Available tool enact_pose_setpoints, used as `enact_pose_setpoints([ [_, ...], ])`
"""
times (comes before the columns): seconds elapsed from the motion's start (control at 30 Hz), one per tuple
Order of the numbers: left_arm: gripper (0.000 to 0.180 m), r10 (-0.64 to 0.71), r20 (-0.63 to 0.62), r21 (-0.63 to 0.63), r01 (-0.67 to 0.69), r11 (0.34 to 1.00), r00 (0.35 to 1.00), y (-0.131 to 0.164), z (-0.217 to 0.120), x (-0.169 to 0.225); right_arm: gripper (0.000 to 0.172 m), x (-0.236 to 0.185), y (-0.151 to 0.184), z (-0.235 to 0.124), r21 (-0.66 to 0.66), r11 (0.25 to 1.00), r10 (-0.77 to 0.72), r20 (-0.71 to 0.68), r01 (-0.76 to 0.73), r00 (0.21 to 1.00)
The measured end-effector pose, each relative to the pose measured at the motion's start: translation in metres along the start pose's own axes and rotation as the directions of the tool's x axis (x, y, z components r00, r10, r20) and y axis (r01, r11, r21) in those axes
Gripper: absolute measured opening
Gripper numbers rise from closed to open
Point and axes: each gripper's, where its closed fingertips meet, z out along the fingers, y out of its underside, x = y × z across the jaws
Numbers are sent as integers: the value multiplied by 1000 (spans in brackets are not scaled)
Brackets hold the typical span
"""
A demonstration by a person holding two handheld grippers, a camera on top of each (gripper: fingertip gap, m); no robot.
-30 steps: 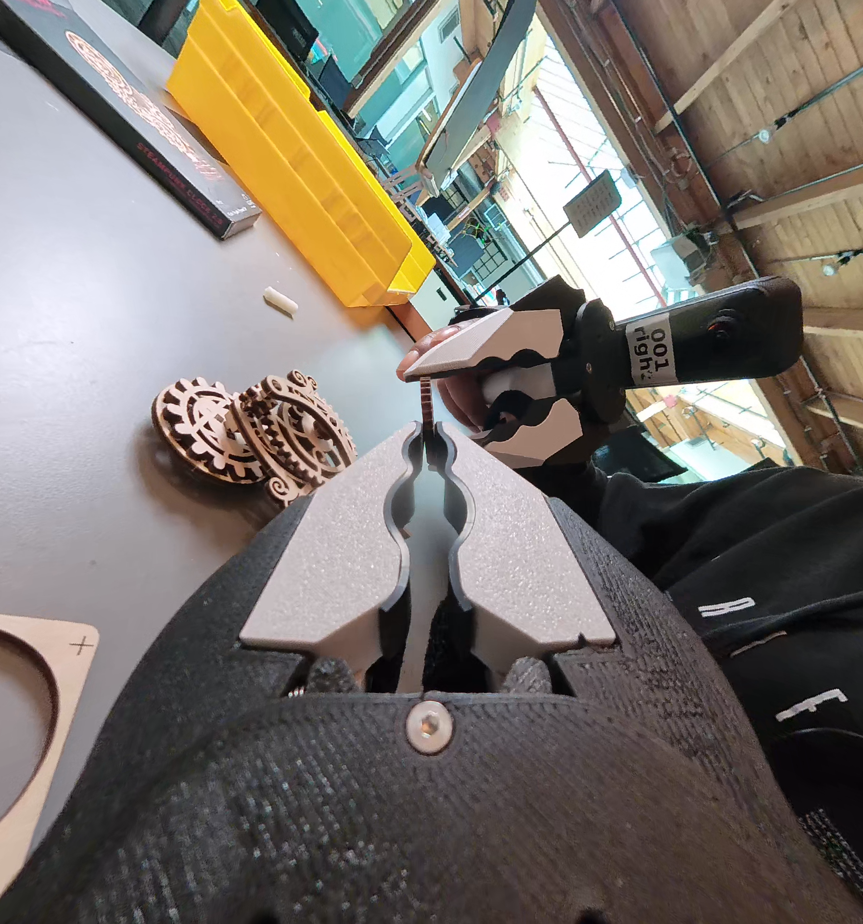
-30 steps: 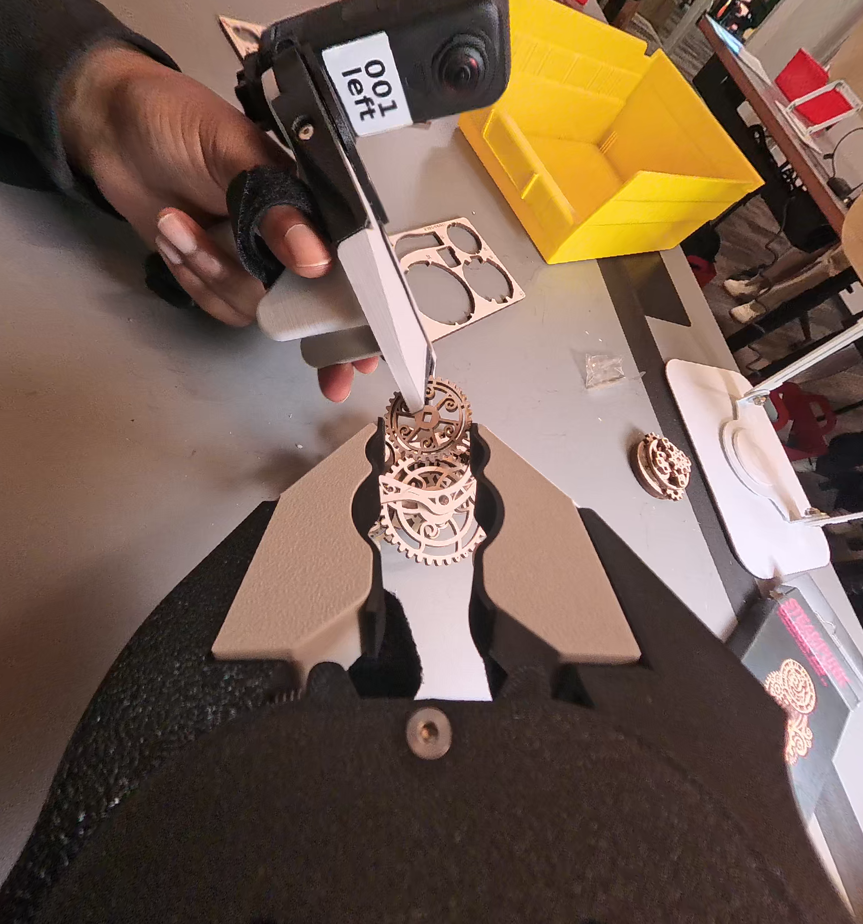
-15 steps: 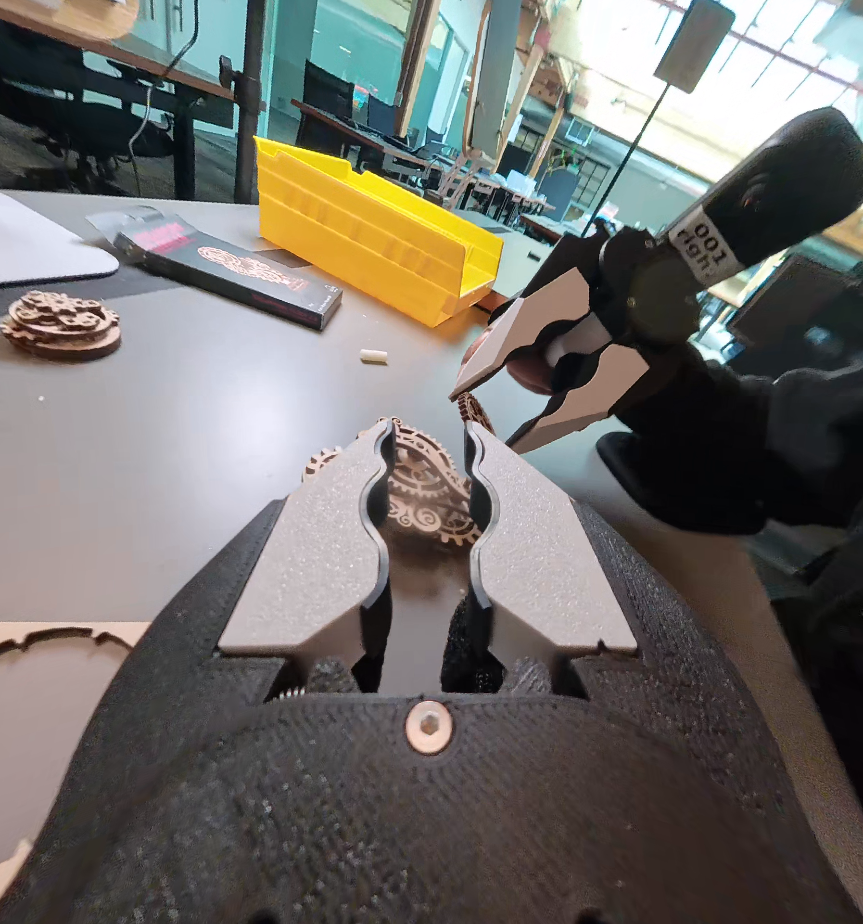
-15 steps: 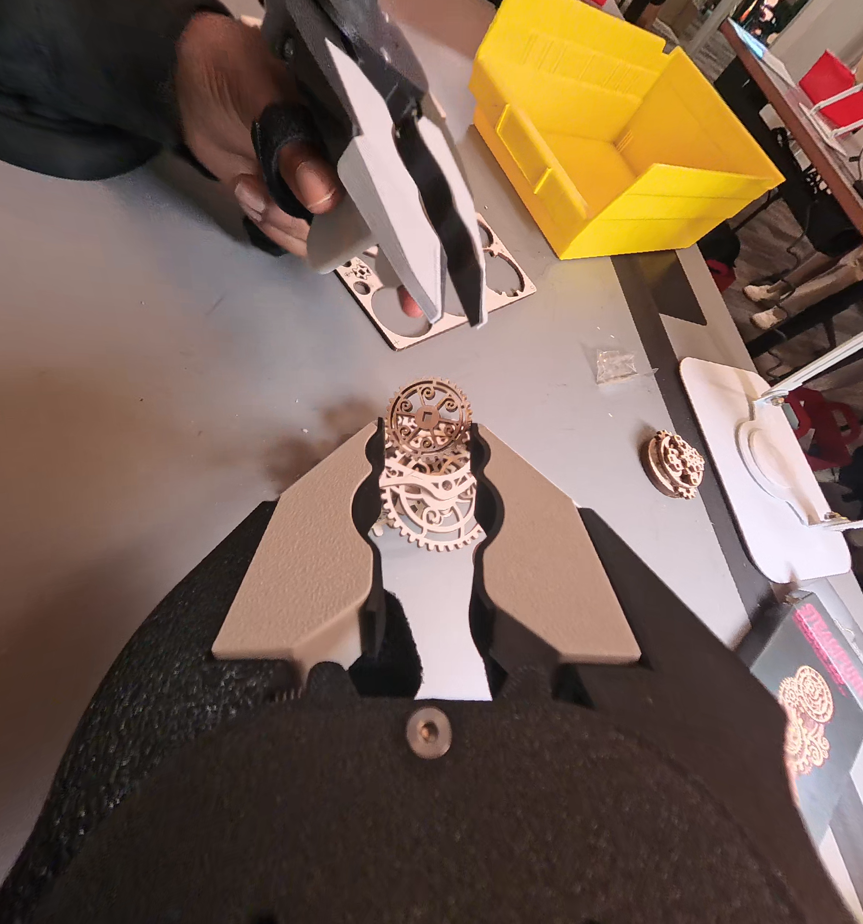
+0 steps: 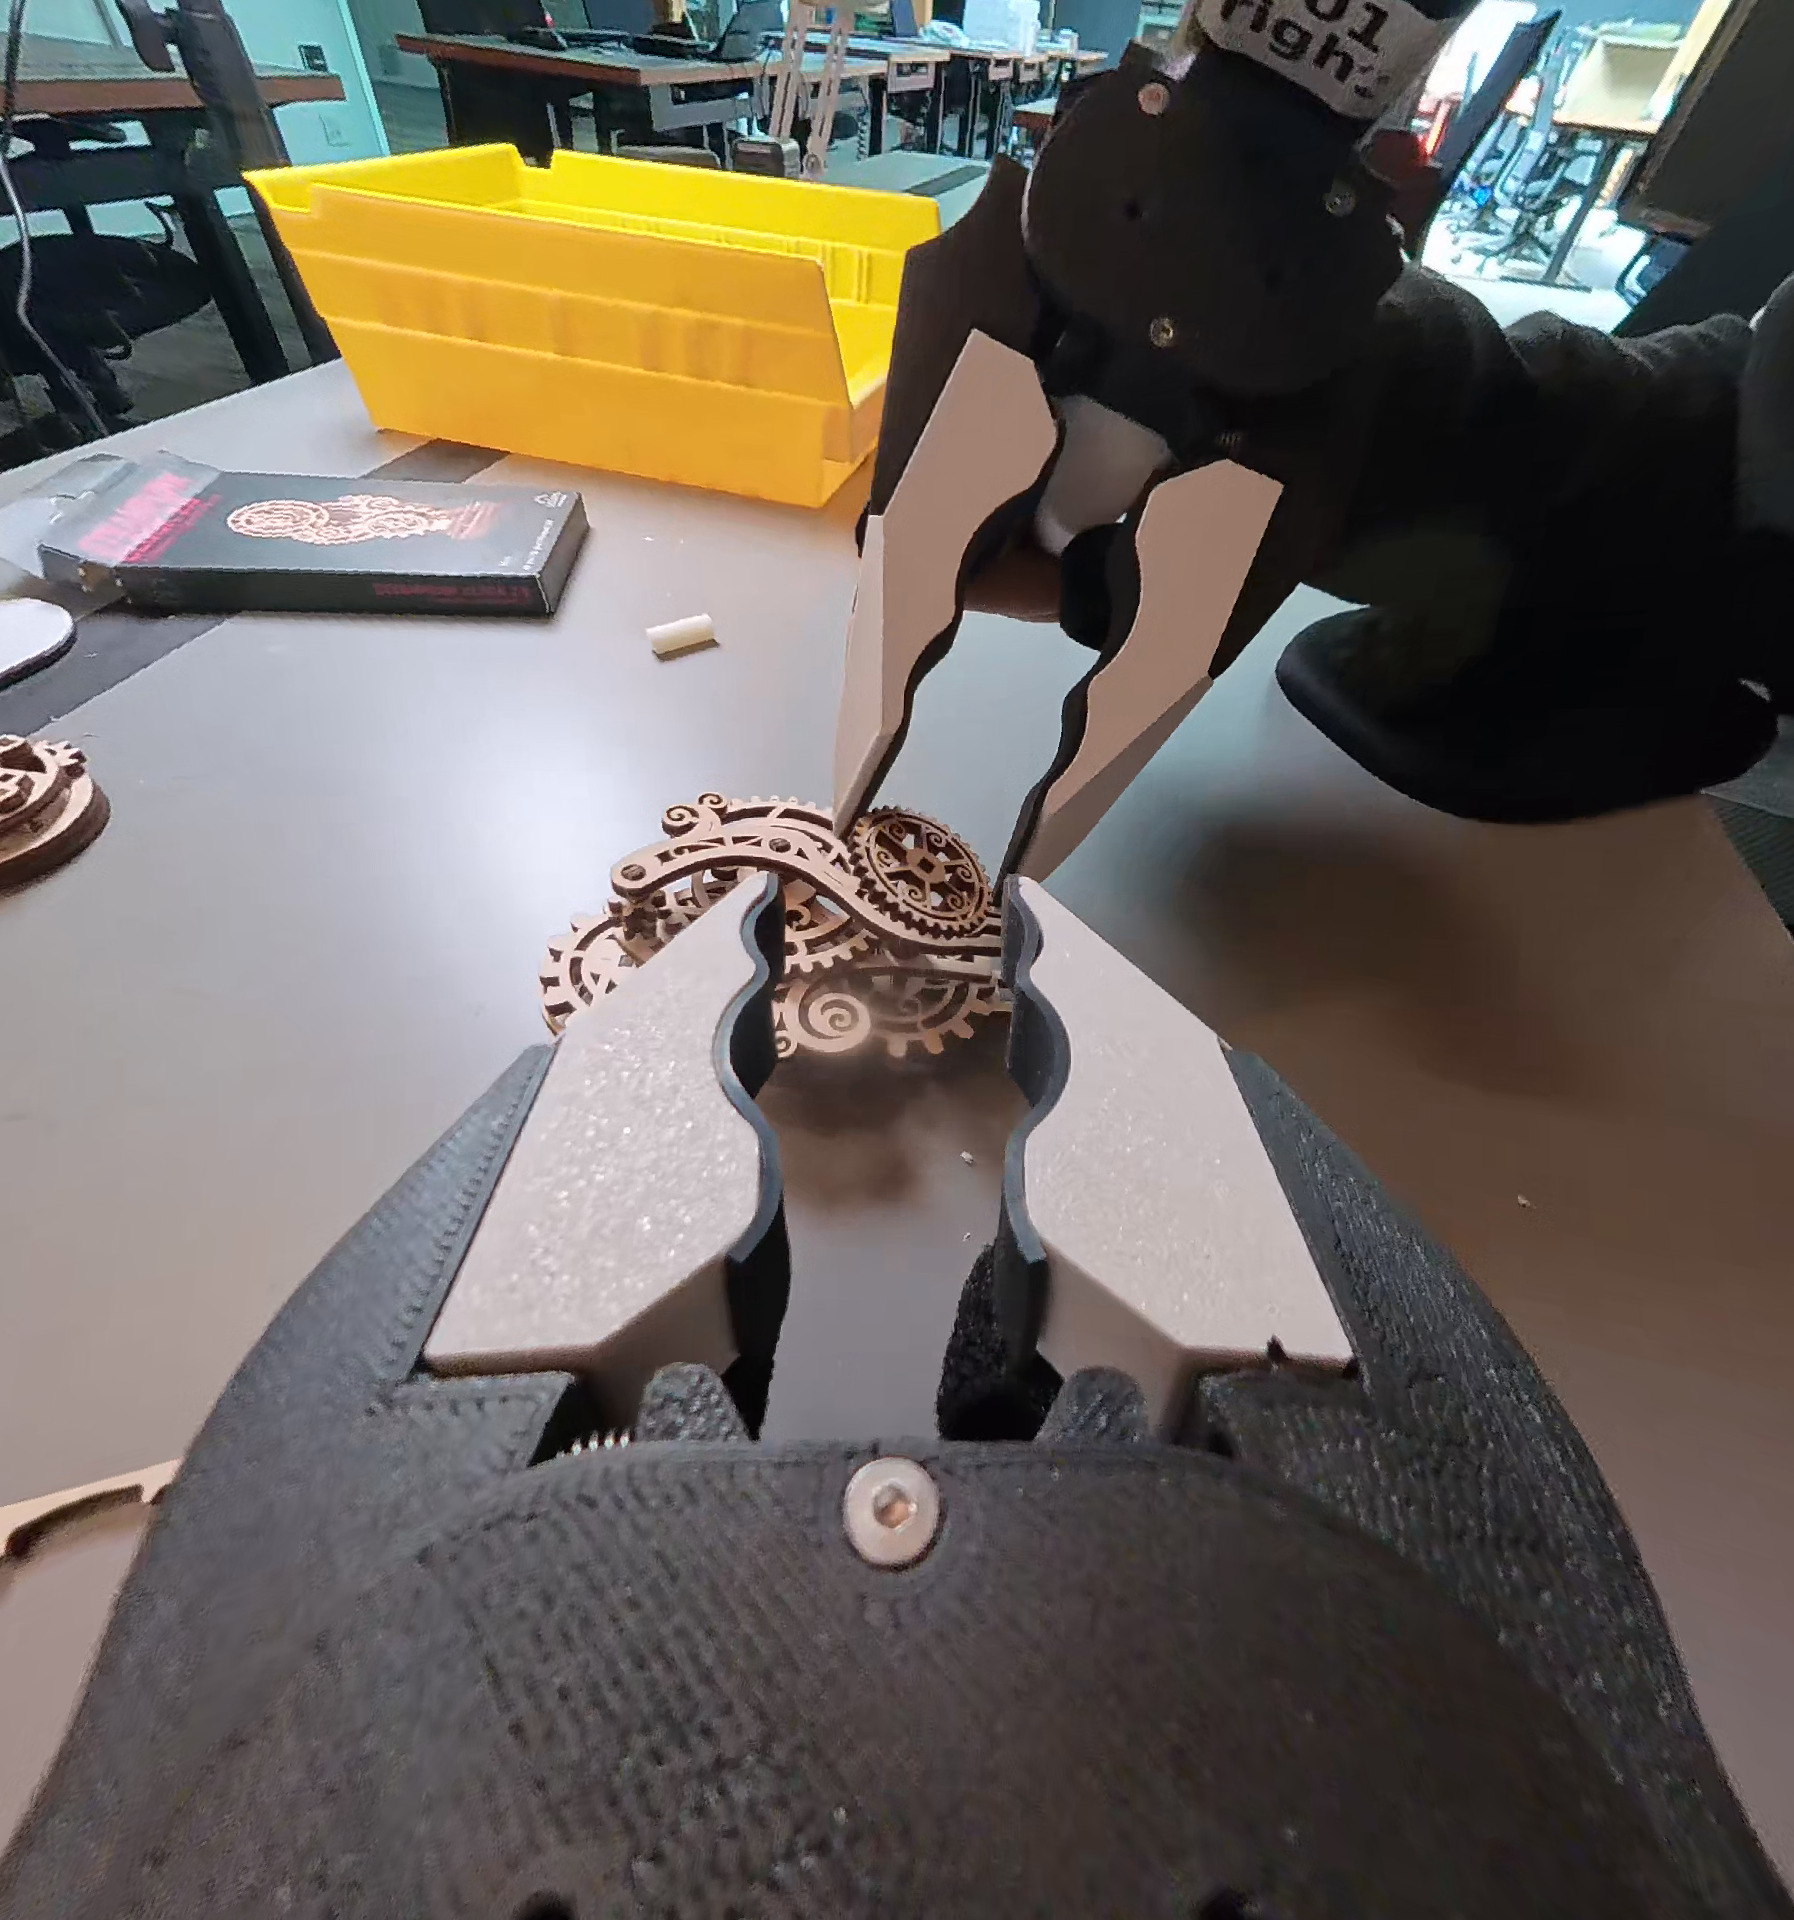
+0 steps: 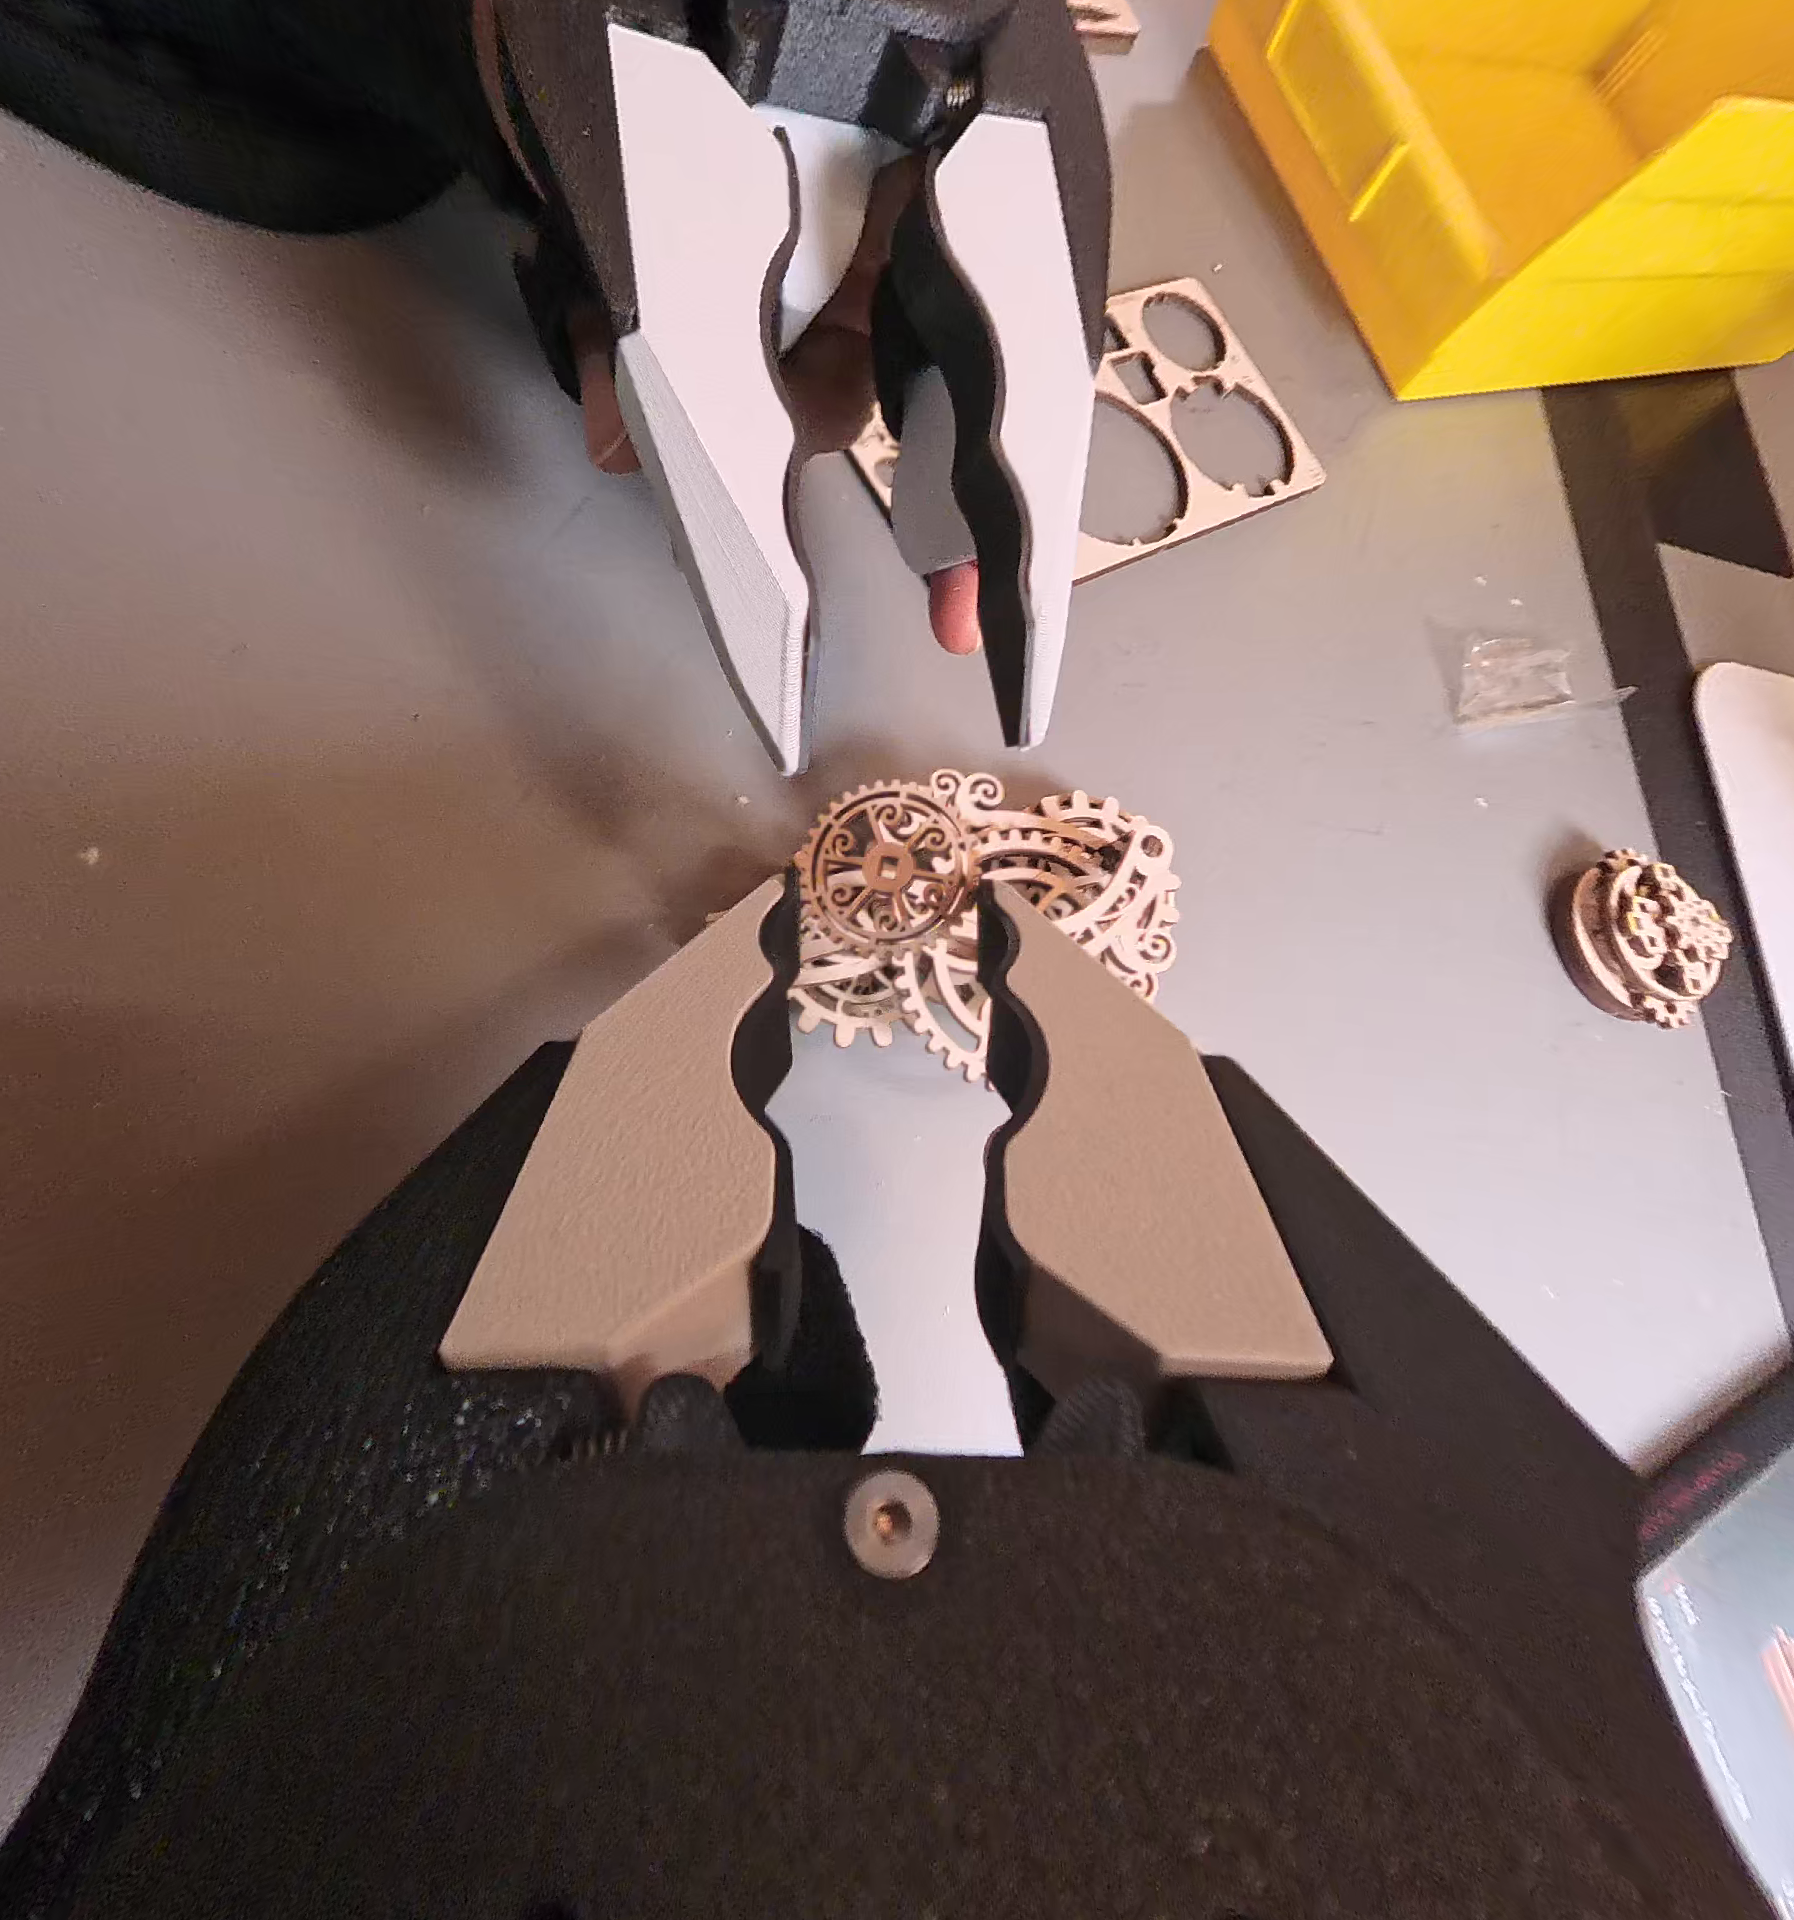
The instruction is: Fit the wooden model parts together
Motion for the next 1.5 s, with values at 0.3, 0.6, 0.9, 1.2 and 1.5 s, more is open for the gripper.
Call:
enact_pose_setpoints([
  [0.3, 41, 131, -9, -99, -131, 986, 991, 11, 13, 8, 32, -3, 2, -7, -45, 999, -21, 127, 27, 992],
  [0.6, 41, 203, -62, -95, -208, 973, 977, 4, 20, 3, 32, 1, 1, 0, -73, 996, -38, 250, 58, 967],
  [0.9, 38, 215, -65, -117, -221, 968, 974, 10, 22, 6, 32, -2, 7, 1, -72, 996, -25, 276, 47, 961],
  [1.2, 34, 221, -62, -144, -228, 963, 973, 15, 25, 5, 32, -1, 8, 3, -72, 996, -26, 287, 48, 958],
  [1.5, 32, 189, -45, -145, -193, 970, 981, 14, 25, 2, 32, 1, 8, 3, -56, 998, -18, 282, 35, 959],
])
